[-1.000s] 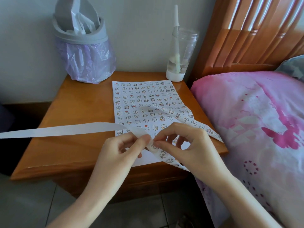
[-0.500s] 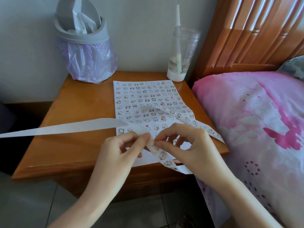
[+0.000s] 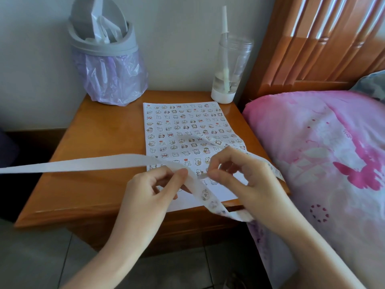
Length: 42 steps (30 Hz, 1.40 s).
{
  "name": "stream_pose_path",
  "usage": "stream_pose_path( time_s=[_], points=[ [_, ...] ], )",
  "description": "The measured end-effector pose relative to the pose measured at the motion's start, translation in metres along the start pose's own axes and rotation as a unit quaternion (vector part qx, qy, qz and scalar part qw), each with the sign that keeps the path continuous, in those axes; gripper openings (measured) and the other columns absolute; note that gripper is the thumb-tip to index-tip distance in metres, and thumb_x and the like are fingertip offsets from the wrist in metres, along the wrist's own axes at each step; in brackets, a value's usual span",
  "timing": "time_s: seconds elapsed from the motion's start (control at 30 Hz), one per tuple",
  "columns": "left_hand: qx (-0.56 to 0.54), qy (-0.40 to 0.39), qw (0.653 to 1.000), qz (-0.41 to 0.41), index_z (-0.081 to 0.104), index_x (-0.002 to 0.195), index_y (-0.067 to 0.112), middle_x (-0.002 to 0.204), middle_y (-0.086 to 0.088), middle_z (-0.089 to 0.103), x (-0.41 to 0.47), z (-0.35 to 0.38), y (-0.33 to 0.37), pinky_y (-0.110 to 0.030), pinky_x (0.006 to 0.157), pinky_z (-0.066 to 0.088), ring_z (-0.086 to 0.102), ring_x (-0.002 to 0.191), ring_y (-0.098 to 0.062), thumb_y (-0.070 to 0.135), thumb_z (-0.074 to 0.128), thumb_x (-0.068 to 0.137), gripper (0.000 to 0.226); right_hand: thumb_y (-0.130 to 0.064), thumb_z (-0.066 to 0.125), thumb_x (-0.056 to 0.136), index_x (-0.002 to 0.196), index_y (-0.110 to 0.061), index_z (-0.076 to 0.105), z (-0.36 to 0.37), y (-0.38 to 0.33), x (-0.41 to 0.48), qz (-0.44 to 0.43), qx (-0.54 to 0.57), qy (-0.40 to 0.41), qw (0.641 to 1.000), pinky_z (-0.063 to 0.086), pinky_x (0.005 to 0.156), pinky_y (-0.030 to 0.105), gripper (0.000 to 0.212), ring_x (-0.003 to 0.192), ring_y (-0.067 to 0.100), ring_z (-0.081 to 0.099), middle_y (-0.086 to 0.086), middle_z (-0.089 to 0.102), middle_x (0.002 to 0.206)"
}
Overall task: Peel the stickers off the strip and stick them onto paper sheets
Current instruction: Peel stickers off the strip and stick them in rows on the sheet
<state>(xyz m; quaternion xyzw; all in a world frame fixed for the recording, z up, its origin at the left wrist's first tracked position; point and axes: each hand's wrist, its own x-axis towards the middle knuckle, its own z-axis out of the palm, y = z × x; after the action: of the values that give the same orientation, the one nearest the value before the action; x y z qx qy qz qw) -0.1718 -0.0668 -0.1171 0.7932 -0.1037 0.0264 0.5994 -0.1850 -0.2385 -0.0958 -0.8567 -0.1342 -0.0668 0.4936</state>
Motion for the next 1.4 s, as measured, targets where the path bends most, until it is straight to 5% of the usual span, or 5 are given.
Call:
stream_pose_path(
  time_s=[0.33,0.57,0.9,1.13,1.4],
  points=[
    [0.026,-0.005,1.000,0.015,0.069,0.080,0.023,0.057,0.030,0.059,-0.001,-0.002,-0.007,-0.001,0.056,0.040,0.060,0.068,0.006,0.032,0.057,0.084,0.015,-0.024,0.068,0.084,0.081,-0.016,0.069,-0.055,0.036,0.005,0.226,-0.033,0.016,0.974,0.044,0.052,0.019,0.008,0.047,0.005,0.050,-0.009,0.062,0.055],
    [0.054,-0.012,0.998,0.022,0.065,0.076,0.030,0.060,0.030,0.061,0.000,-0.002,-0.011,-0.002,0.057,0.041,0.060,0.072,0.005,0.032,0.058,0.083,0.011,-0.022,0.074,0.078,0.079,-0.013,0.073,-0.045,0.040,0.010,0.222,-0.037,0.002,0.974,0.045,0.053,0.011,0.009,0.056,0.005,0.057,-0.006,0.070,0.066],
    [0.059,-0.006,0.998,0.016,0.067,0.082,0.029,0.064,0.021,0.058,0.001,-0.001,-0.014,0.000,0.056,0.040,0.059,0.075,0.008,0.039,0.056,0.079,0.015,-0.024,0.076,0.076,0.076,-0.019,0.074,-0.040,0.045,0.010,0.223,-0.060,0.010,0.973,0.054,0.079,0.037,0.005,0.081,0.020,0.068,-0.001,0.074,0.080],
    [0.051,-0.011,0.999,0.003,0.063,0.075,0.032,0.065,0.020,0.058,0.000,-0.002,-0.012,0.000,0.057,0.041,0.061,0.073,-0.004,0.049,0.050,0.069,0.022,-0.022,0.077,0.074,0.076,-0.016,0.073,-0.039,0.047,0.010,0.215,-0.064,0.016,0.974,0.054,0.078,0.037,0.007,0.080,0.022,0.068,0.000,0.073,0.078],
    [0.058,-0.018,0.998,0.001,0.063,0.078,0.035,0.064,0.021,0.060,0.001,-0.001,-0.014,0.000,0.055,0.041,0.059,0.075,0.008,0.031,0.059,0.083,0.008,-0.023,0.078,0.073,0.074,-0.018,0.072,-0.036,0.054,0.009,0.199,-0.082,0.034,0.976,0.054,0.074,0.033,0.008,0.075,0.019,0.066,-0.001,0.072,0.076]
  ],
)
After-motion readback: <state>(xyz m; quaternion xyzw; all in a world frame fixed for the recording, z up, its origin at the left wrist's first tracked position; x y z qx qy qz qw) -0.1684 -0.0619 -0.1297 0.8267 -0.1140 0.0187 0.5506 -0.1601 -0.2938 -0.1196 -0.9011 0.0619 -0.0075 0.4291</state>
